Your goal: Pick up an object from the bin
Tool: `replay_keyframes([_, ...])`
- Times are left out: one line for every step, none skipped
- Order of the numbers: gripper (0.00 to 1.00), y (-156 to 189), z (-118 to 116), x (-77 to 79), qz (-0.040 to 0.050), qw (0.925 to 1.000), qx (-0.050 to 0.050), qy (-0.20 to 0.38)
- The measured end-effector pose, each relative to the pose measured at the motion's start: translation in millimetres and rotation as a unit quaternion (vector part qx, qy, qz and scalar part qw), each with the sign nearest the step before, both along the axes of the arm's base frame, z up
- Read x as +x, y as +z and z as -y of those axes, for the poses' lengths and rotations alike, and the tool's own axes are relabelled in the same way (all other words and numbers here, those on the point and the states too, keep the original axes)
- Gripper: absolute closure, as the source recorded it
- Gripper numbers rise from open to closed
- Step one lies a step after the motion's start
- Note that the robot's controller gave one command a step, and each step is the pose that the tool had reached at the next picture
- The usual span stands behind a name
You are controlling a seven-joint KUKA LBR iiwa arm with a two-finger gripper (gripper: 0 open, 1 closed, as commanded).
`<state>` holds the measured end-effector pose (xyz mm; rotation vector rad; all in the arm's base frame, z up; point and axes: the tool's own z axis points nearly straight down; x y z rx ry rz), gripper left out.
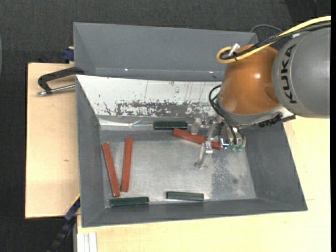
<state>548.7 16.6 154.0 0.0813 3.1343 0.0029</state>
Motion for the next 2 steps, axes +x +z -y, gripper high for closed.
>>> replay_keyframes([0.0, -35, 20, 25.5, 0.002, 0.9994, 0.0, -0.034])
replay_keyframes([0.0, -63, 10, 38.0, -0.0013, 0.9989, 0.0, -0.046])
